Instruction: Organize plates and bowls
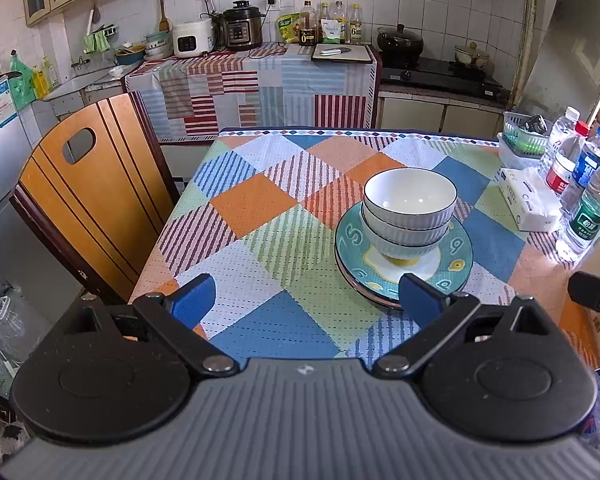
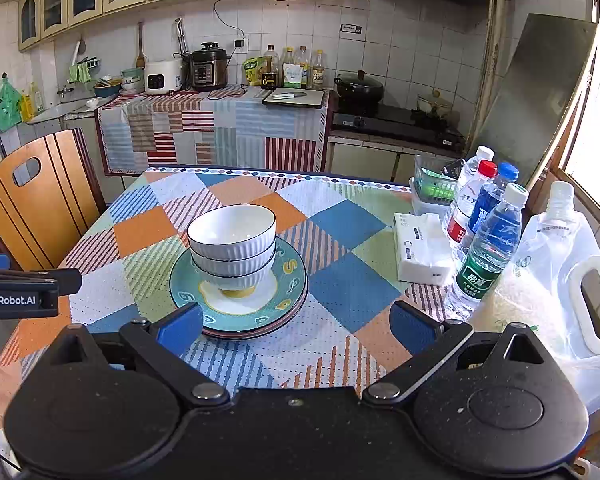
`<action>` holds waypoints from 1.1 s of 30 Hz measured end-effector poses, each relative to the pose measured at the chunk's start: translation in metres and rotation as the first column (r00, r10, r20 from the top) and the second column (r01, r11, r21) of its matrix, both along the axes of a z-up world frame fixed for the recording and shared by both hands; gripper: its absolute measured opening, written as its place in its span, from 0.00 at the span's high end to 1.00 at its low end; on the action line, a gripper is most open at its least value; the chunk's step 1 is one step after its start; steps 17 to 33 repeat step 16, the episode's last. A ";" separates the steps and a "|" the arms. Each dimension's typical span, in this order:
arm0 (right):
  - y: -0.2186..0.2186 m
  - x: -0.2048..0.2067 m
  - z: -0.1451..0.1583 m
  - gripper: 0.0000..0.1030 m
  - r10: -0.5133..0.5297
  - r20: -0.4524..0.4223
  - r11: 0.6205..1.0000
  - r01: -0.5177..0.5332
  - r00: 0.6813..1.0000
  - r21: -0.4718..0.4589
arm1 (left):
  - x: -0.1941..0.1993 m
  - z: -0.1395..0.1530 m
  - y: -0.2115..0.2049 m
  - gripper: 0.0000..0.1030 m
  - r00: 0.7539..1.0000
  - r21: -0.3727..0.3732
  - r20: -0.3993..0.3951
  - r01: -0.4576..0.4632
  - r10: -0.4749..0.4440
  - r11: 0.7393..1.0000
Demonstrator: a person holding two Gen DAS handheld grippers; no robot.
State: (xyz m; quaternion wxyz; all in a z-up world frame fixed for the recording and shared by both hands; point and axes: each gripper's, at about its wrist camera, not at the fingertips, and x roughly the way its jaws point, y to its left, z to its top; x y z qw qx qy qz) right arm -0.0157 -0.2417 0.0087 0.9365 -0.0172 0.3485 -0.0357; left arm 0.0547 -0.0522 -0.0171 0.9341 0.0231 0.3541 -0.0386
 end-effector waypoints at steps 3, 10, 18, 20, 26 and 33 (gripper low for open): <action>0.000 0.000 0.000 0.02 -0.001 -0.002 1.000 0.001 1.000 -0.001 | 0.000 0.000 0.001 0.04 1.000 0.000 -0.001 0.003 -0.003 1.000; 0.000 0.001 -0.003 0.02 -0.006 -0.015 1.000 0.006 1.000 -0.005 | -0.001 -0.001 -0.001 0.04 1.000 0.001 0.001 0.008 -0.008 1.000; 0.000 0.001 -0.003 0.02 -0.007 -0.022 1.000 0.006 1.000 -0.004 | -0.002 0.001 -0.003 0.04 1.000 0.008 0.000 0.021 -0.021 1.000; 0.000 0.001 -0.003 0.02 -0.007 -0.022 1.000 0.006 1.000 -0.004 | -0.002 0.001 -0.003 0.04 1.000 0.008 0.000 0.021 -0.021 1.000; 0.000 0.001 -0.003 0.02 -0.007 -0.022 1.000 0.006 1.000 -0.004 | -0.002 0.001 -0.003 0.04 1.000 0.008 0.000 0.021 -0.021 1.000; 0.000 0.001 -0.003 0.02 -0.007 -0.022 1.000 0.006 1.000 -0.004 | -0.002 0.001 -0.003 0.04 1.000 0.008 0.000 0.021 -0.021 1.000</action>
